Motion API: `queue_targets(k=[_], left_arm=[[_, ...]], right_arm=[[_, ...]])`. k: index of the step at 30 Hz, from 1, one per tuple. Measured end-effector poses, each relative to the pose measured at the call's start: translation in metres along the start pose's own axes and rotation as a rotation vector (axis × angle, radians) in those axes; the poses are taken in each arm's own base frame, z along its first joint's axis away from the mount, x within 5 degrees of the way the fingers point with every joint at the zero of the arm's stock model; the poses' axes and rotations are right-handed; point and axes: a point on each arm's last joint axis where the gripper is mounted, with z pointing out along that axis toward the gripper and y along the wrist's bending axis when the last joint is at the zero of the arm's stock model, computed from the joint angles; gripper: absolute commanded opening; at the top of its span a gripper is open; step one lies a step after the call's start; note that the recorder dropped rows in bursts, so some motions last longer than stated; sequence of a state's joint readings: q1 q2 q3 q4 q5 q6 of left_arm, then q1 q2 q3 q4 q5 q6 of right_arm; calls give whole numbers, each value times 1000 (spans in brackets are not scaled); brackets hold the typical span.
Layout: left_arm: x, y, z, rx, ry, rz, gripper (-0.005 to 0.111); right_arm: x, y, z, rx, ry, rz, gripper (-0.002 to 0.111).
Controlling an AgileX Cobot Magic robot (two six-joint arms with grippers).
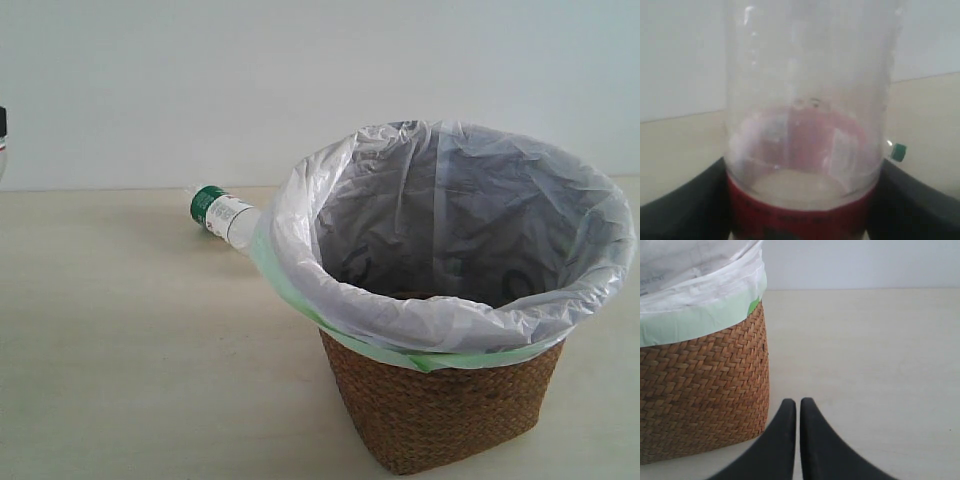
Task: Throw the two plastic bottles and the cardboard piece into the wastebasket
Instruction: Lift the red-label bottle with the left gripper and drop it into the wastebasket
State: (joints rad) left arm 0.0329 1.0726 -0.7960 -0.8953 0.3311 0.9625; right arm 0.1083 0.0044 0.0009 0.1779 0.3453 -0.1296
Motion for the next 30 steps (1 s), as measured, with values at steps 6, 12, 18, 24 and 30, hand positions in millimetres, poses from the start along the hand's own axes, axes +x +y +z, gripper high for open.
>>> queue_targets(k=[6, 12, 18, 24, 30], left_arm=[[28, 36, -10, -230, 283, -45, 4], [55, 72, -39, -575, 607, -87, 4], [61, 76, -47, -648, 681, -116, 4], [61, 60, -21, -396, 623, -172, 4], [-8, -36, 33, 555, 169, -327, 46]], right_arm=[[0, 0, 0, 0, 0, 0, 0], [0, 0, 0, 0, 0, 0, 0], [0, 0, 0, 0, 0, 0, 0], [0, 0, 0, 0, 0, 0, 0], [0, 0, 0, 0, -2, 0, 0]])
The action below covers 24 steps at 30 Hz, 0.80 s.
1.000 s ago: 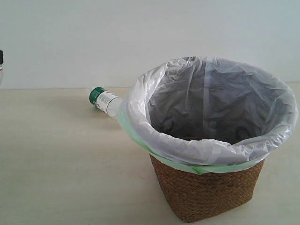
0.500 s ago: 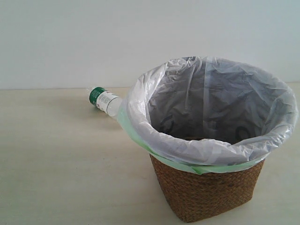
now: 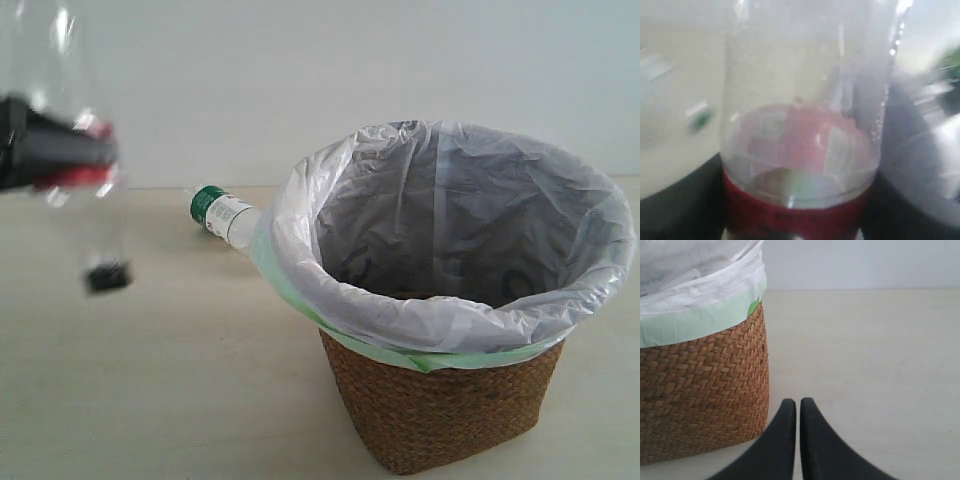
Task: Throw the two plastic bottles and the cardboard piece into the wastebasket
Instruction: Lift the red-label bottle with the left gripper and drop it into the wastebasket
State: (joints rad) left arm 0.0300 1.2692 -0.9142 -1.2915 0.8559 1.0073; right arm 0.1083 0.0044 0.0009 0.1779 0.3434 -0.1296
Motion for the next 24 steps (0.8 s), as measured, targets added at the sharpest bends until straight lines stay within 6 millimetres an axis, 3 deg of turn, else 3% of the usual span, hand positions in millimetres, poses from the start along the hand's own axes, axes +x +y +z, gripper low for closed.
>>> queue_targets(k=[2, 3, 6, 8, 12, 17, 24], left_arm=[[-38, -37, 11, 274, -122, -9, 75], [-56, -53, 12, 366, -162, -24, 81], [-92, -84, 14, 494, -198, -52, 79], [-103, -95, 13, 519, -192, -44, 78], [-100, -93, 16, 435, -98, 10, 77], [-84, -70, 26, 189, 83, 56, 77], [-77, -54, 28, 24, 162, 97, 73]], right_arm=[[0, 0, 0, 0, 0, 0, 0], [0, 0, 0, 0, 0, 0, 0], [0, 0, 0, 0, 0, 0, 0], [0, 0, 0, 0, 0, 0, 0], [0, 0, 0, 0, 0, 0, 0], [0, 0, 0, 0, 0, 0, 0], [0, 0, 0, 0, 0, 0, 0]])
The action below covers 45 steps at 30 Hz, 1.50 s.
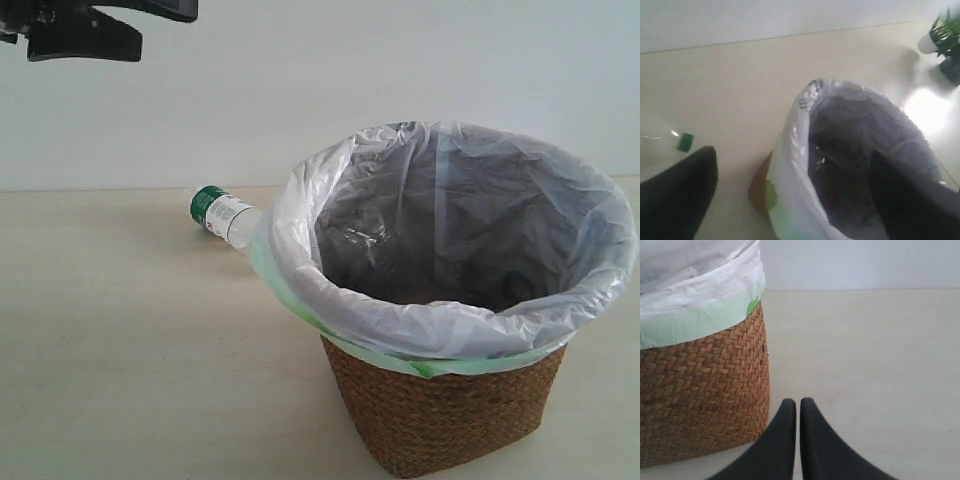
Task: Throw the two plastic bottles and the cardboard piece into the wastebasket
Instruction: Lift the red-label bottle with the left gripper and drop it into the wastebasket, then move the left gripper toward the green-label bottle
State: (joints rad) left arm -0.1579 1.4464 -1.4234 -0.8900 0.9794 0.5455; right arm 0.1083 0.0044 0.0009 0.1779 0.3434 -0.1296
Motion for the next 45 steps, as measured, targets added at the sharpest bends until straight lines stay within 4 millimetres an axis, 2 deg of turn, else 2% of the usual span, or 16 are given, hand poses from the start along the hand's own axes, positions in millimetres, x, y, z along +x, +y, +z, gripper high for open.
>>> queue_targets(k=[3, 8, 11, 14, 22, 32, 36, 41, 45], left_arm=[[1, 7, 0, -77, 16, -1, 67], [7, 27, 2, -253, 84, -16, 75], [11, 41, 12, -299, 126, -42, 76], [16, 61, 31, -343, 158, -121, 76], [22, 115, 82, -439, 83, -232, 73], [29, 165, 151, -377, 52, -390, 73], [28, 175, 171, -346, 35, -447, 72], [20, 178, 186, -330, -26, -465, 68], [25, 183, 198, -335, -29, -511, 68]], right_arm=[[0, 0, 0, 0, 0, 0, 0], [0, 0, 0, 0, 0, 0, 0], [0, 0, 0, 0, 0, 0, 0], [0, 0, 0, 0, 0, 0, 0], [0, 0, 0, 0, 0, 0, 0], [0, 0, 0, 0, 0, 0, 0], [0, 0, 0, 0, 0, 0, 0], [0, 0, 0, 0, 0, 0, 0], [0, 0, 0, 0, 0, 0, 0]])
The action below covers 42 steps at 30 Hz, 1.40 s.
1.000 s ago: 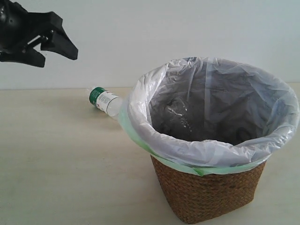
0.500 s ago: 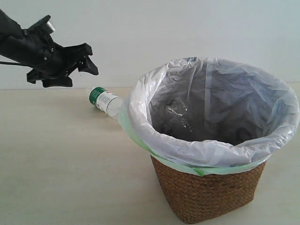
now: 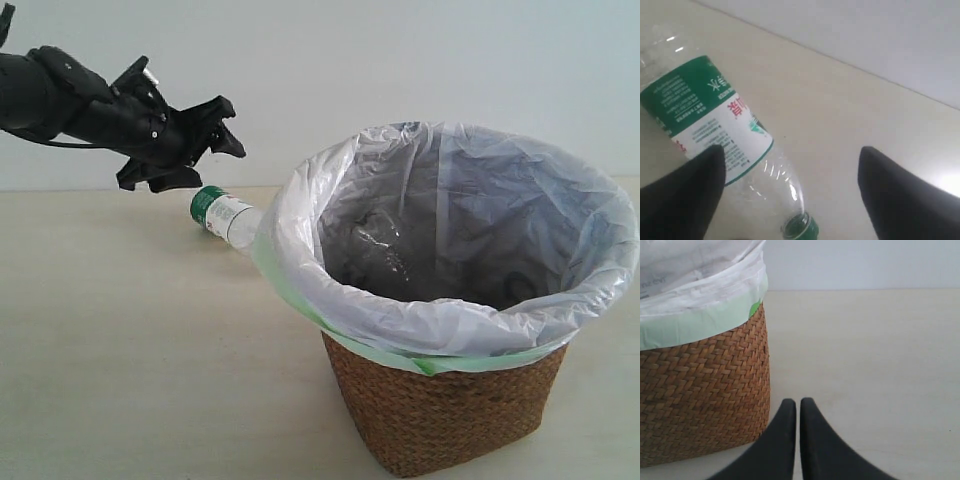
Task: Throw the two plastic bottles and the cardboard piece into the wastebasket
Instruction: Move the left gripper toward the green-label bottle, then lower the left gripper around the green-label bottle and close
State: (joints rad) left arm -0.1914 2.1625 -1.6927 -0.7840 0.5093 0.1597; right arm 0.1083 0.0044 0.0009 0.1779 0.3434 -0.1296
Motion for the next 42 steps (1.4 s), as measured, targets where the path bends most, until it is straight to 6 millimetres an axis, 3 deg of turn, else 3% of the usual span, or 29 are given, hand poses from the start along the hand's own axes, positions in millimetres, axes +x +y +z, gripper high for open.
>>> queue_targets(k=[12, 30, 42], left_arm=[[22, 18, 33, -40, 84, -139, 68], [41, 36, 61, -83, 131, -251, 68], [42, 43, 51, -201, 196, -221, 68]], right_arm=[[0, 0, 0, 0, 0, 0, 0], [0, 0, 0, 0, 0, 0, 0], [0, 0, 0, 0, 0, 0, 0]])
